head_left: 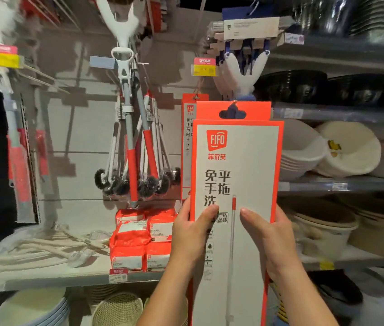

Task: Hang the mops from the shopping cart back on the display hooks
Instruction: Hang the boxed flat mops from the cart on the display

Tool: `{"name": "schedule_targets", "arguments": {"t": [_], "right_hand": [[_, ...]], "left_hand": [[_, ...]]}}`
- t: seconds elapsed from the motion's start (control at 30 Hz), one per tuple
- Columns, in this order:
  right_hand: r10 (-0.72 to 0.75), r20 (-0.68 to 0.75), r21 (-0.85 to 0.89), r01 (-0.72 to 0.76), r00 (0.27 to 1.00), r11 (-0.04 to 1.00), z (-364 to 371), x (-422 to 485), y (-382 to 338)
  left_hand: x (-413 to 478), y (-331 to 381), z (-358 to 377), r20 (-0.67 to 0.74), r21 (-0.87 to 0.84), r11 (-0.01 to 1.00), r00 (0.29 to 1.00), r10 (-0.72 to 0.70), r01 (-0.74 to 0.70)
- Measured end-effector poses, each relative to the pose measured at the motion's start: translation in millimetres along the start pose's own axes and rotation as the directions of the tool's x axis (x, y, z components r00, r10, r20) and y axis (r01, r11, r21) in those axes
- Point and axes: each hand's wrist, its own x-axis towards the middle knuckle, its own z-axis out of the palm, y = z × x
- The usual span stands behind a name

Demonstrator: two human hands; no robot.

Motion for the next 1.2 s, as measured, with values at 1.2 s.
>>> {"name": "schedule_targets", "arguments": {"t": [1.2], "right_hand": [[-0.079,0.034,0.011,0.079,0.996,0.997,82.8,379.9,96.2]], "left_hand": [[396.6,-51.4,-15.3,0.043,0.019,0.988,0.988,0.151,-0.152]]}}
